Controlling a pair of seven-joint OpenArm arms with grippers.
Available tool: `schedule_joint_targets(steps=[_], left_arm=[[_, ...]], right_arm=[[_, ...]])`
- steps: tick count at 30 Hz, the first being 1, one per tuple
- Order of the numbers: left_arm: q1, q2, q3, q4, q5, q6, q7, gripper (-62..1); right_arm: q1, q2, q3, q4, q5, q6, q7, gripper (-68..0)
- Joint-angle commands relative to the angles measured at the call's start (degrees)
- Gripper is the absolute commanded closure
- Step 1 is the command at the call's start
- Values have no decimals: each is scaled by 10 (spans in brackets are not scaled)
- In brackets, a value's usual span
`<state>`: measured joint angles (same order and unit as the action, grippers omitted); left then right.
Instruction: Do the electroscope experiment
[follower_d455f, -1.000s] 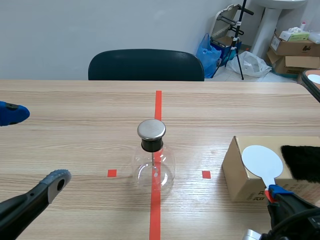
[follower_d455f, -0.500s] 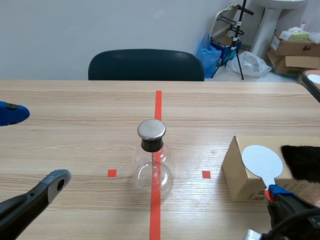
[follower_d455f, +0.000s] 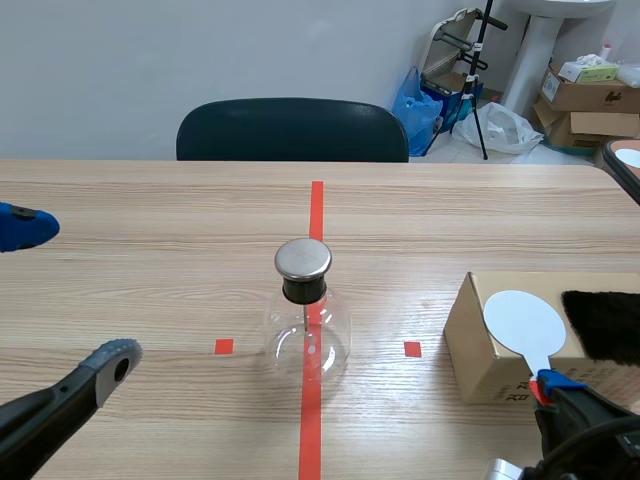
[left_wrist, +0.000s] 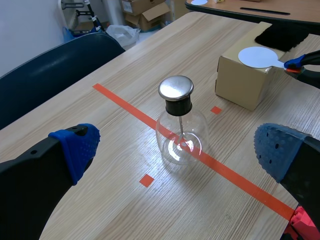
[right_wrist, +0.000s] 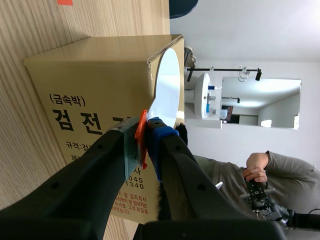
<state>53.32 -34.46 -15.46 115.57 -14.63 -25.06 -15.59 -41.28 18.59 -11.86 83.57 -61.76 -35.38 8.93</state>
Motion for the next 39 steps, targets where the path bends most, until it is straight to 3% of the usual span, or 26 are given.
schedule_joint_targets(steps=[1, 29, 35, 39], left_arm=[[-2, 2, 0, 9, -7, 1, -9, -623], [-2, 2, 0, 8, -7, -1, -7, -623], [-2, 2, 0, 7, -24, -1, 22, -623], [-2, 2, 0, 7, -24, -2, 22, -623]], right_arm=[[5, 6, 2, 6, 0, 2, 0, -9], [5, 6, 2, 6, 0, 2, 0, -9], [5, 6, 2, 6, 0, 2, 0, -9], [5, 7, 3, 10, -32, 2, -27, -10]])
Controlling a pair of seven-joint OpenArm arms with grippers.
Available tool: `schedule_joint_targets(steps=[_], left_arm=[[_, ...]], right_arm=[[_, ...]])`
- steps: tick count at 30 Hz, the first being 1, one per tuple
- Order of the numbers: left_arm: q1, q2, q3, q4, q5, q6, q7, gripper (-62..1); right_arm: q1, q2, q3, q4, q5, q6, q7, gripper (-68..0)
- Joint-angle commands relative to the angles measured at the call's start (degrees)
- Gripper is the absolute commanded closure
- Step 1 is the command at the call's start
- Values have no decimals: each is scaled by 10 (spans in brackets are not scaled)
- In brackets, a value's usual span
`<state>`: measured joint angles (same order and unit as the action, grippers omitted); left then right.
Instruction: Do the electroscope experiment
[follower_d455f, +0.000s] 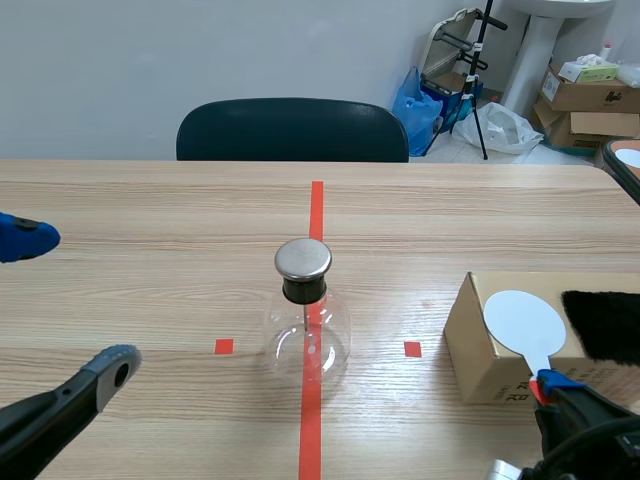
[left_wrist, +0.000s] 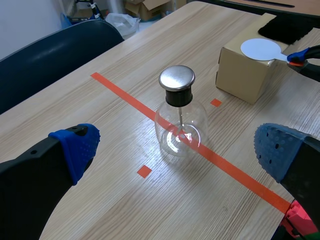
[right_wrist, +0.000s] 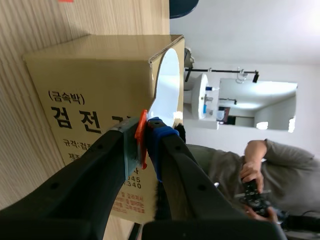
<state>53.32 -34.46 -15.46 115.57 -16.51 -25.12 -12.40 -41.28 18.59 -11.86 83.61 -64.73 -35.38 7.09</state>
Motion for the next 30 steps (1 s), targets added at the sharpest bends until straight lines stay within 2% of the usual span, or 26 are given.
schedule_joint_targets(steps=[1, 3, 8, 11, 12, 14, 17, 19, 22, 27, 30], left_arm=[[-2, 2, 0, 7, -5, -1, -10, -623], [-2, 1, 0, 7, -5, -3, -10, -623], [-2, 0, 0, 7, -5, -3, -10, -623], [-2, -22, 3, 6, -16, -3, -7, -623], [-2, -34, 5, 6, -29, -3, 1, -569], [-8, -60, 10, 6, -57, -7, 31, -395], [-48, -90, 22, -1, -83, -28, 90, -133], [-85, -101, 34, -17, -86, -46, 105, -14], [-144, -113, 62, -64, -86, -71, 94, -27], [-251, -113, 132, -191, -81, -128, 27, -27], [-311, -113, 191, -275, -74, -137, -27, -28]], right_arm=[[5, 7, 3, 11, -17, 2, -19, -11], [5, 6, 3, 21, -35, 2, -36, -11], [5, 6, 3, 67, -43, 2, -57, -11], [5, 6, 3, 91, -54, 2, -59, -11], [5, 6, 2, 95, -58, 2, -59, -11], [6, 6, 0, 99, -69, 2, -59, -11], [17, 6, -14, 99, -79, 2, -79, -11], [28, 6, -28, 99, -86, 2, -97, -11], [44, 6, -47, 99, -93, 2, -117, -11], [69, 2, -77, 99, -117, 3, -153, -11], [80, 1, -94, 99, -127, 9, -166, -11]])
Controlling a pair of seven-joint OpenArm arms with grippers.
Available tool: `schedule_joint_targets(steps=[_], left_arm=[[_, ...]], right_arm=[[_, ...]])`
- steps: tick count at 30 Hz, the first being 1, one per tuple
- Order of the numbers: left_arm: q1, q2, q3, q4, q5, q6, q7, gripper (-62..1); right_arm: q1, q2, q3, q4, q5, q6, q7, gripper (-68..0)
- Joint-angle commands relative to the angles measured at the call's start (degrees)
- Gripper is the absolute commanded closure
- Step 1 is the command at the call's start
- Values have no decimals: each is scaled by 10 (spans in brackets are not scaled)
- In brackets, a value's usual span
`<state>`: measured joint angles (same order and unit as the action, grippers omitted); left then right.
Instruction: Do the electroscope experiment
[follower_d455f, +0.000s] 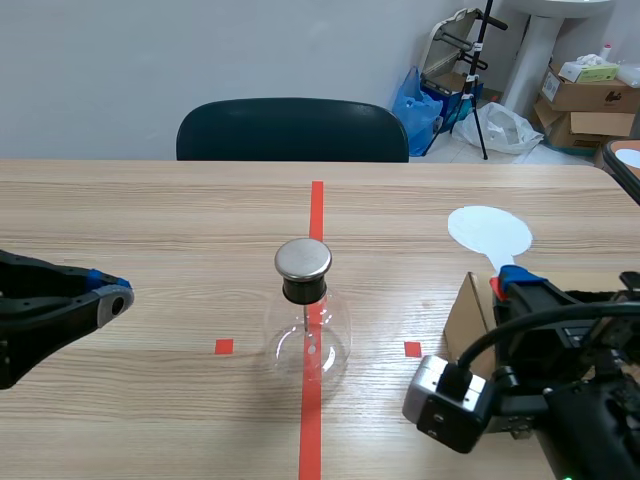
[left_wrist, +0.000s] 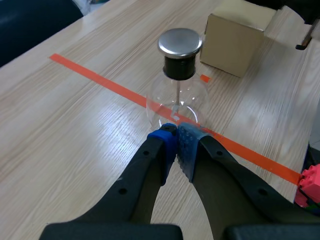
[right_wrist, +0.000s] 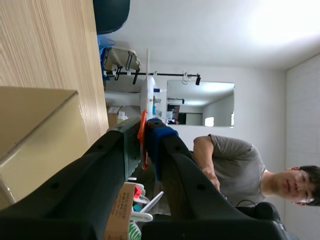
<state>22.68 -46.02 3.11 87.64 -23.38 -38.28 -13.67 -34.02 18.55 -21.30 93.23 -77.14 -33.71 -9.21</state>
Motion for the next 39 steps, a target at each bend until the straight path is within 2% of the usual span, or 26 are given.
schedule_joint_targets(steps=[1, 9, 15, 19, 24, 30, 34, 37, 39], left_arm=[[-26, 4, 27, -23, 2, -6, -33, -28], [-164, 50, 176, -201, 104, -16, -156, -30], [-245, 103, 255, -297, 152, -13, -200, -30], [-285, 137, 285, -348, 155, -4, -209, -30], [-317, 167, 311, -396, 156, 31, -211, -30], [-333, 182, 318, -426, 156, 33, -216, -30], [-333, 184, 318, -429, 156, 34, -219, -30], [-333, 184, 318, -429, 161, 34, -226, -30], [-333, 184, 318, -429, 171, 35, -228, -30]], right_arm=[[10, 2, -6, 3, -8, -5, -9, -11], [38, 2, -48, 2, -39, 17, -36, -11], [58, 2, -70, 1, -52, 23, -47, -11], [66, 2, -85, -1, -60, 52, -55, -11], [69, 2, -101, -1, -66, 54, -56, -11], [90, 0, -126, -25, -66, 54, -72, -11], [96, -1, -129, -33, -66, 45, -77, -11], [96, -1, -129, -33, -66, 19, -81, -11], [96, -1, -129, -33, -66, 16, -83, -11]])
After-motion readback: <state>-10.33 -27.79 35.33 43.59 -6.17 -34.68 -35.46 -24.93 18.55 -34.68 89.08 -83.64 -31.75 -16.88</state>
